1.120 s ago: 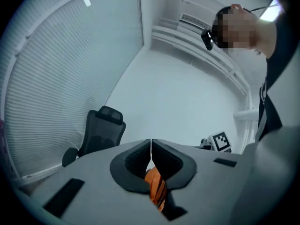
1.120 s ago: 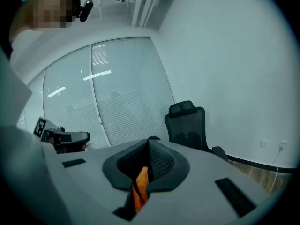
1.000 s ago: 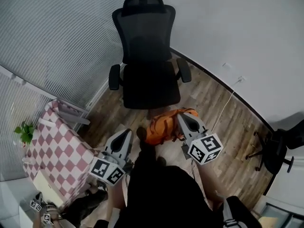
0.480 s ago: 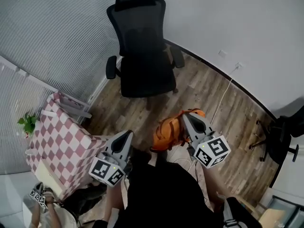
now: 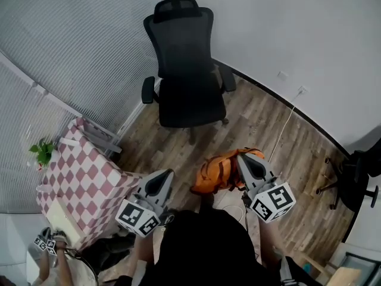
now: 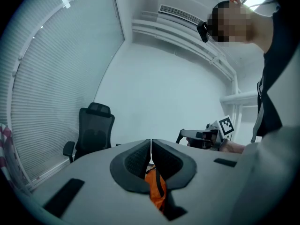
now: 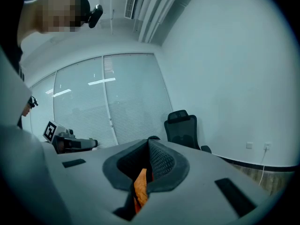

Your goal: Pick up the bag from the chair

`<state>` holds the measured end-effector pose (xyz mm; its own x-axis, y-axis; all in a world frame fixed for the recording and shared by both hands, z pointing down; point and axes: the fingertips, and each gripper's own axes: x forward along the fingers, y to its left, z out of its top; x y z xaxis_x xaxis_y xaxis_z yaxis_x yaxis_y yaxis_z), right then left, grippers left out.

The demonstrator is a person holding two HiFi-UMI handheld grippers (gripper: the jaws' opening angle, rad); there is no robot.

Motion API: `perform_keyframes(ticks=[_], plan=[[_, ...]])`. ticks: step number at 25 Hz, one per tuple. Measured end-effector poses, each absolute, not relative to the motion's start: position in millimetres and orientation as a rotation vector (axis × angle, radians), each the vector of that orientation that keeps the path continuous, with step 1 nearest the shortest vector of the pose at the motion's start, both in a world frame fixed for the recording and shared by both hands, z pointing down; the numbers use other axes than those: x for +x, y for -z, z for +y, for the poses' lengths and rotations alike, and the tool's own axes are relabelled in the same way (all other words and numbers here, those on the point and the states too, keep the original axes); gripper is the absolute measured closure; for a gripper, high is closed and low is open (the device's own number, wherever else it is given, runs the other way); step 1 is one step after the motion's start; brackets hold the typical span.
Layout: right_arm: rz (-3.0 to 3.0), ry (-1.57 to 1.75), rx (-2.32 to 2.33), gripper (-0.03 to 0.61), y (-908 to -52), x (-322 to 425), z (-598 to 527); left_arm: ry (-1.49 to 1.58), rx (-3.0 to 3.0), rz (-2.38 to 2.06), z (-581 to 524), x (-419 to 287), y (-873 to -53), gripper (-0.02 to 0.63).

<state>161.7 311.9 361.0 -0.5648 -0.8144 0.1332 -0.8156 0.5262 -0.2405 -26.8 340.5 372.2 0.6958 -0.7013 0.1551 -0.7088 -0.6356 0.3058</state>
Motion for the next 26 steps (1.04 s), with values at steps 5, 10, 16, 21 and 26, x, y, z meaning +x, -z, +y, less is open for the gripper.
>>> perform_keyframes(ticks=[5,10,16,21,26], plan=[[-2.755,-0.401,1.455,0.554,-358.4,158.6,322.9,-0.018,2.556,-1.11,348.0,-26.2,-376.3,0.58],[-2.771,-0.409,1.412,0.554,-355.2,154.8,336.6,-0.012,2.568,-1.11,352.2,-24.8,-374.1,0.58],[-2.776,-0.401,1.397,0.554,-352.1,156.1,347.4,-0.012,2.557,-1.098,358.0,-22.4,-380.7,0.58],[-2.769,-0.398,1.375,0.554,-353.1,155.0,354.5,-0.012,2.557,-1.084,359.0,-19.1,-384.4,0.58],[-2.768,-0.419,1.38,0.554,-354.6,158.6,360.0,-0.009,2.557,-1.077,357.5,-17.6,-388.1,0.58]])
